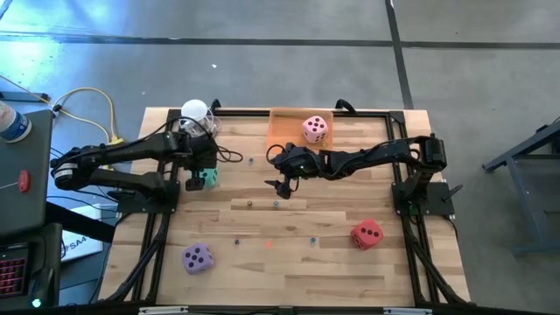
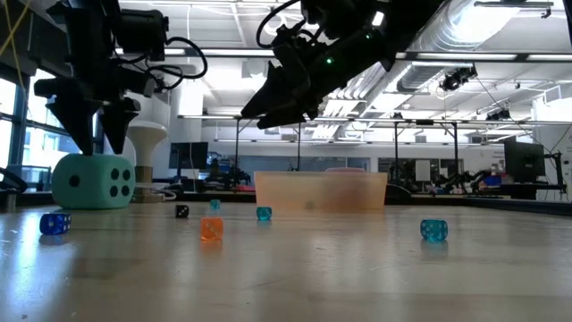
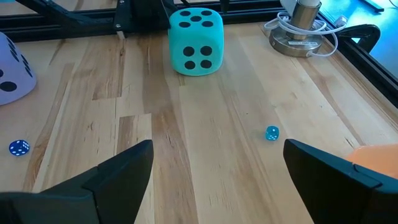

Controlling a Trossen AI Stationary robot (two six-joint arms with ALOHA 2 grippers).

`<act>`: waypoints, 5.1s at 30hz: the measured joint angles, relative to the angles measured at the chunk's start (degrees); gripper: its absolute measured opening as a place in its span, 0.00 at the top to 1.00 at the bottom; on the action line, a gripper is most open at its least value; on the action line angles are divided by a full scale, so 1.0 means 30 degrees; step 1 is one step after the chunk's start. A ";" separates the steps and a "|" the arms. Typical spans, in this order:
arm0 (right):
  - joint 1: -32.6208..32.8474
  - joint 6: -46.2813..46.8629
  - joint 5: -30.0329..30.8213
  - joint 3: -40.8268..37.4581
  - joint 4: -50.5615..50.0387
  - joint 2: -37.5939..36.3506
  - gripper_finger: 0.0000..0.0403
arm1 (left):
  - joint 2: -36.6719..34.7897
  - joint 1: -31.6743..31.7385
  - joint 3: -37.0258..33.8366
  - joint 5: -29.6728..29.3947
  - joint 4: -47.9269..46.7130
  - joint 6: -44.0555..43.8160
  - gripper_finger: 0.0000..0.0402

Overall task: Pick & Place Dice
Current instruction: Put the large light blue die into the orange bin

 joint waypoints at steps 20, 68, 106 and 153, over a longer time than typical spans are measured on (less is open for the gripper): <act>0.0000 0.0000 0.0000 0.0000 0.0015 0.0000 0.12 | 0.1313 0.3478 -0.0233 0.3169 0.0024 0.2101 0.03; 0.0087 0.0102 0.0070 -0.0007 0.0437 0.1472 0.12 | 0.4130 0.5435 -0.1406 0.7715 0.1602 0.3133 0.03; 0.0904 -0.0153 0.0007 -0.0007 0.0699 0.1858 0.12 | 0.7969 0.5329 -0.1435 1.6332 0.5440 0.2585 0.03; 0.1115 -0.0211 0.0066 0.0000 0.0597 0.1851 0.12 | 1.3333 0.4494 -0.1384 2.3167 0.8227 0.4824 0.23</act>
